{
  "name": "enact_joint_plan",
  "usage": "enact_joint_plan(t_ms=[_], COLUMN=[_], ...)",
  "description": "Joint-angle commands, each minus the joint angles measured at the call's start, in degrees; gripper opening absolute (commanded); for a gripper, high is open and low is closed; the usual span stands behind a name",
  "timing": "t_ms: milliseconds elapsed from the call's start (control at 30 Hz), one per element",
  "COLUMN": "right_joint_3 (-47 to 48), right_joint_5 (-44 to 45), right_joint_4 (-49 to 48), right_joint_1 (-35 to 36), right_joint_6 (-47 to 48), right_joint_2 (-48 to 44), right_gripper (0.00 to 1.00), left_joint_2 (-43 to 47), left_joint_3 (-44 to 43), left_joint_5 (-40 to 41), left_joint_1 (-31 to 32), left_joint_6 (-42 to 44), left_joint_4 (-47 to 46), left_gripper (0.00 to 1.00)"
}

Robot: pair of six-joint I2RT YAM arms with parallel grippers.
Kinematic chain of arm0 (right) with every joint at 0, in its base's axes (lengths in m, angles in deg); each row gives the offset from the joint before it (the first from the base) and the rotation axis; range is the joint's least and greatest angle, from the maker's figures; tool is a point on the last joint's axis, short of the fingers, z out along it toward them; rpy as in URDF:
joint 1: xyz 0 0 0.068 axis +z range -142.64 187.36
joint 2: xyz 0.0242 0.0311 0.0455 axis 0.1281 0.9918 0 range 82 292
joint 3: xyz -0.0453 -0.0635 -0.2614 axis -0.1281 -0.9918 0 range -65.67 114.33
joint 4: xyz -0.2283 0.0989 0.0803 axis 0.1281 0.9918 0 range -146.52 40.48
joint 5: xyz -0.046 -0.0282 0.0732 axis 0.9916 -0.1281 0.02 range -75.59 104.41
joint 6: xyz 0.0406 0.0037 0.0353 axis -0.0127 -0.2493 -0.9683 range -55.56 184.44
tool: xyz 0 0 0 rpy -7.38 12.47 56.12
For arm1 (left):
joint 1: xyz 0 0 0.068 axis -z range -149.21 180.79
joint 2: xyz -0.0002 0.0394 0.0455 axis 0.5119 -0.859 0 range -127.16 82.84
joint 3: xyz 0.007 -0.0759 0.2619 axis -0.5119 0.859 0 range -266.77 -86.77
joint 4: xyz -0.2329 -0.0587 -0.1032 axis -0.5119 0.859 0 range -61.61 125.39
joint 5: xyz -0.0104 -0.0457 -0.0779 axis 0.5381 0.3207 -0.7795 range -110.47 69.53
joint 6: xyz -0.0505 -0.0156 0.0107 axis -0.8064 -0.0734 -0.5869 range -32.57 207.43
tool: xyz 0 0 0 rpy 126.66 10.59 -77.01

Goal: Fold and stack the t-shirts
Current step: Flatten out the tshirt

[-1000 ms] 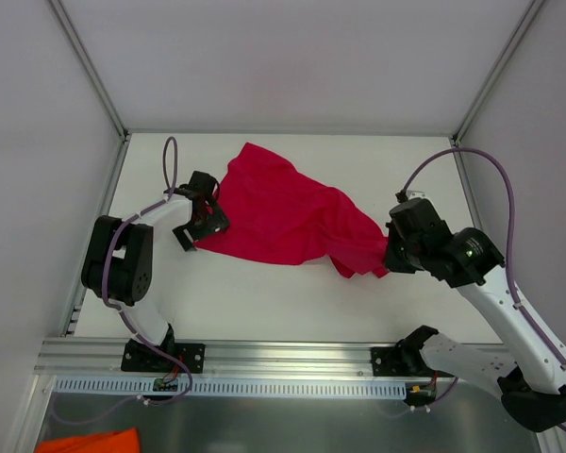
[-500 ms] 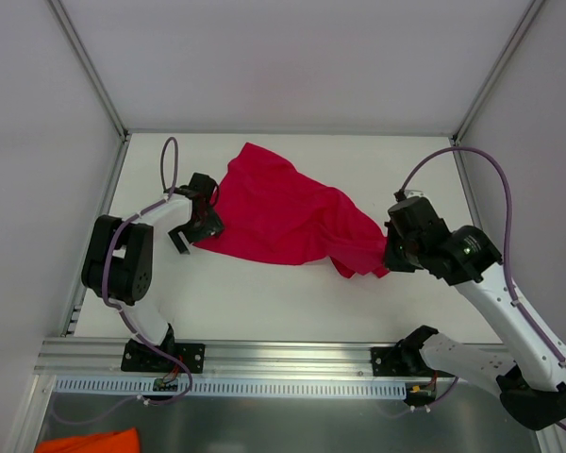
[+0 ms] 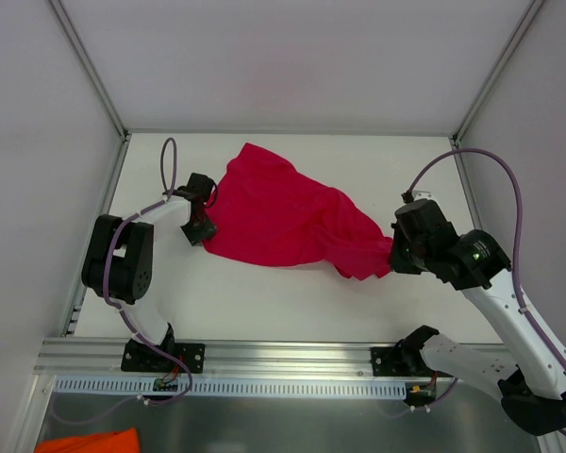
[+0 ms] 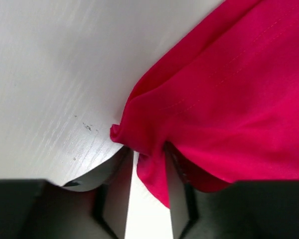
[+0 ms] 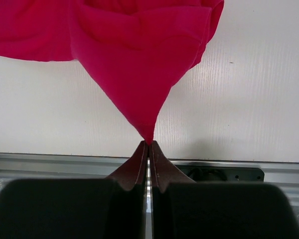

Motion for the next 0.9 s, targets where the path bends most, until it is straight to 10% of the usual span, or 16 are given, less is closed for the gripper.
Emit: enact_joint_plan(t_ms=[0,200,267,300,400,867], right_joint_3=[2.3,1.8,1.5,1.4,1.6,-0.7], right_joint_5=[1.6,1.2,0.7,0.6,0.4,0.7], right_joint_4=[1.4,0.3,-0.2,-0.3,-0.8,-0.4], right_joint_1=[-0.4,-0.5,-0.5,-0.5,-0.5,-1.1], right_joint_6=[0.4,0.5,0.4,0.4,0.6,0.5], right_joint_2=[-0.8,-0.1,0.1,0.3,0.5,-1.0], right_gripper=[0.01,0.01,0.01,0.01,0.01,0.01], left_joint_2=[-1.9,0.4,1.1,1.4,1.3,0.3], left_joint_3=[1.7,1.8,1.6,1.5,1.4,-3.4], left_joint_5=[-2.0,-2.7,-3.0,-2.9,-1.7,7.7], left_joint_1=[-0.5,-0.6,-0.6,-0.6,-0.6,-1.3], left_joint_6=[0.7,1.0,1.4,1.4,1.7,1.2], left_joint_4=[-2.7,-2.5,-2.5,-2.1,-0.7,5.5], left_gripper=[0.29,0.03,0.22,0.55,0.95,0.99])
